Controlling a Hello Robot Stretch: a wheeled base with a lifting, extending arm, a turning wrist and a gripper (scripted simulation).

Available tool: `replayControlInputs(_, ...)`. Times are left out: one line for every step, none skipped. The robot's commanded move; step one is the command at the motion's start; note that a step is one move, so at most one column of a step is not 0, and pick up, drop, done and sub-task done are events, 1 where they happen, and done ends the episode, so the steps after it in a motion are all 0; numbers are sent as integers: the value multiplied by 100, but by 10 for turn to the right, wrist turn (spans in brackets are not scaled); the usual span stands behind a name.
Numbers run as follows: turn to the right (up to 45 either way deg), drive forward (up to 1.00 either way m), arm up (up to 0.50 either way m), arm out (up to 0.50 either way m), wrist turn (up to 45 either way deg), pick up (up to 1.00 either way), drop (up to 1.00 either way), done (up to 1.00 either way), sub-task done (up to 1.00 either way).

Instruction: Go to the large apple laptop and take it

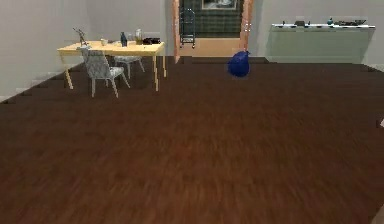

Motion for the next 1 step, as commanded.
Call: replayControlInputs(0, 100, 0, 0, 0, 0, 0, 0, 0)
